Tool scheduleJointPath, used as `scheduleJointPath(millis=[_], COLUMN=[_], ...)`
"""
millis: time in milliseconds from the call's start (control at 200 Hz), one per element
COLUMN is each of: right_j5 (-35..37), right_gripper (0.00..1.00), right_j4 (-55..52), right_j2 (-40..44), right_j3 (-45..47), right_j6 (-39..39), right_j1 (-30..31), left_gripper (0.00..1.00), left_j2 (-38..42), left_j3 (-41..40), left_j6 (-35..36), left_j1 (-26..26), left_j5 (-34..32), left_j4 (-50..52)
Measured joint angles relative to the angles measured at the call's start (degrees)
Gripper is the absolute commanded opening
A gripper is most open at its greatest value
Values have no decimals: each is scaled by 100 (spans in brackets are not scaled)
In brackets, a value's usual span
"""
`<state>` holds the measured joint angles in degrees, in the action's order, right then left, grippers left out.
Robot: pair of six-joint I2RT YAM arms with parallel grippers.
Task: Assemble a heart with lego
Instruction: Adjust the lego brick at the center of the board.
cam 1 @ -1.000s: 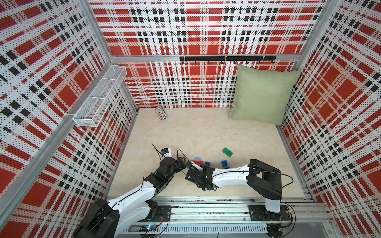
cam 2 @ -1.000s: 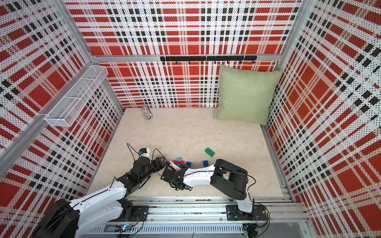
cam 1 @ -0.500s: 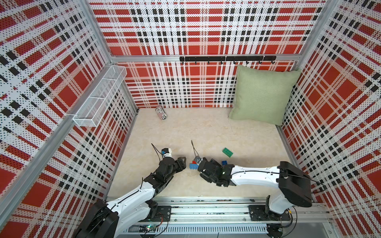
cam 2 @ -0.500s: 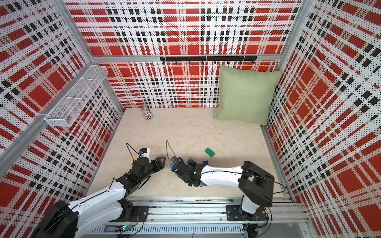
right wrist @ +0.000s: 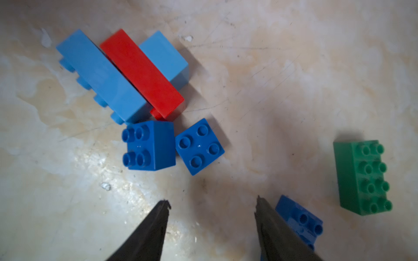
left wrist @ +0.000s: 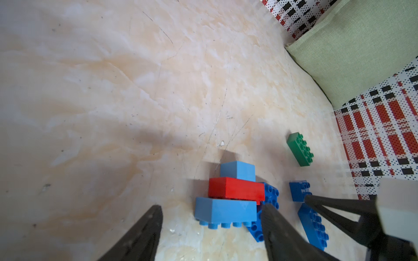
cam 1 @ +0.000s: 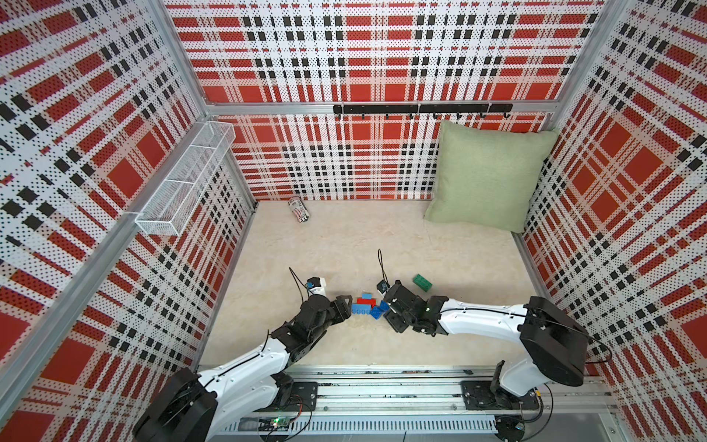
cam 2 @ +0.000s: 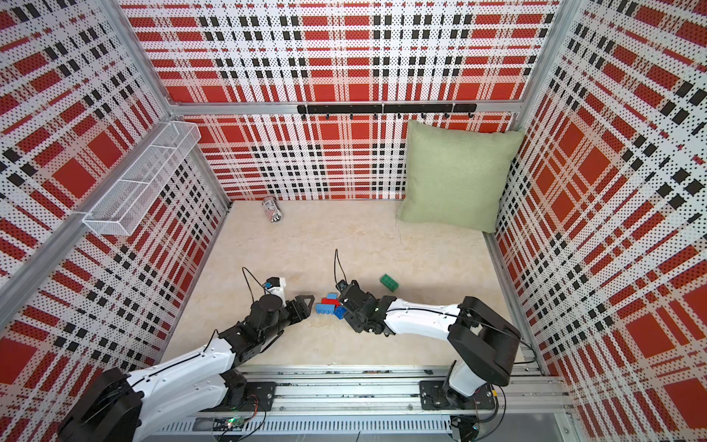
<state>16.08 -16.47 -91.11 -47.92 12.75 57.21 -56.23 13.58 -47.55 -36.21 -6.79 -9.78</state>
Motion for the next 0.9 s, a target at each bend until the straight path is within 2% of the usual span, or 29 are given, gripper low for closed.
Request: scheduleJointPath(millis=[240,566,726,902], right_j5=[57,20,-564,-1471], right_gripper=[64,64,64,61], right_j4=[321,566,560,481], right_j2=[-680,-970,-809,-136], right_j3=[-240,-511,-402,-214], right_j6=[4,-282,-328,68], right_j1=[-83,-686,-874,-1163], left_gripper=[74,73,71,71], left_j2=[-133,-153,-92,-120], left_j3=[0,7,68,94], left_j6=[4,13,-85,-264], left_j1=[0,-28,-341,-629], left_j5=[-13,74,116,144], left_j4=[-4,4,42,-116])
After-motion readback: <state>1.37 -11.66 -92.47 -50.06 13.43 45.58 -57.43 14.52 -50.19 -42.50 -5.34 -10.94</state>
